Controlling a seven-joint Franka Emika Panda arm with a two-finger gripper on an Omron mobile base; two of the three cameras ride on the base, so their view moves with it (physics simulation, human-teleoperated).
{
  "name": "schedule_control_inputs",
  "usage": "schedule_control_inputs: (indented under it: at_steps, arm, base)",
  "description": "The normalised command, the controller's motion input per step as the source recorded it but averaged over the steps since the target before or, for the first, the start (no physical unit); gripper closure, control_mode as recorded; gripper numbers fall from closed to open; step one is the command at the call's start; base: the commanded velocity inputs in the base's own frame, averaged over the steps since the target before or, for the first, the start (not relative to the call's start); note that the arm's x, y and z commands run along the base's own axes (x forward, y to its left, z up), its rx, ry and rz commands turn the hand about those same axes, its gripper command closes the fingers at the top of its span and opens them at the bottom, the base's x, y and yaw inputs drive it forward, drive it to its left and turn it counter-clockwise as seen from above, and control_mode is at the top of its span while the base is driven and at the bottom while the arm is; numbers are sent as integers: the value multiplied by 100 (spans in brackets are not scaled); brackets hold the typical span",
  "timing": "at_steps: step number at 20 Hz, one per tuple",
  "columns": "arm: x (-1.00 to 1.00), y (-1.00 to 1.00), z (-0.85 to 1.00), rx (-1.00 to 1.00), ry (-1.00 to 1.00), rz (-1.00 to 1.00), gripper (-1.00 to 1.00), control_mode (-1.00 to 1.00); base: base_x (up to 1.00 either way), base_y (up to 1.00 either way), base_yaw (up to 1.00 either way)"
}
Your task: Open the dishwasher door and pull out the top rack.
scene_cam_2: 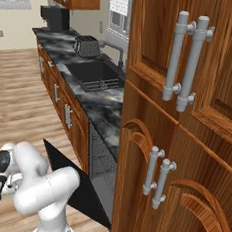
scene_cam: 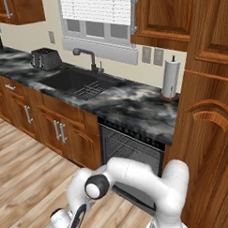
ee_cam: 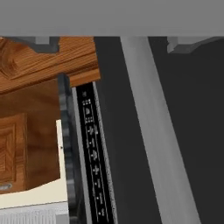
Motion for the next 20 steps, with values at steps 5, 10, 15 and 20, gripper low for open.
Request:
schedule_control_inputs:
  at_steps: [5,10,15,20]
  arm:
    - [-42,3,96,30,0,8,-100,-100]
    - [-29,-3,100,30,0,6,-100,-100]
    - [-19,-14,100,28,0,4,-100,-100]
    - [-9,-29,100,23,1,3,-100,-100]
  base:
    - [0,0,0]
    - [0,0,0]
    - [0,0,0]
    - [0,0,0]
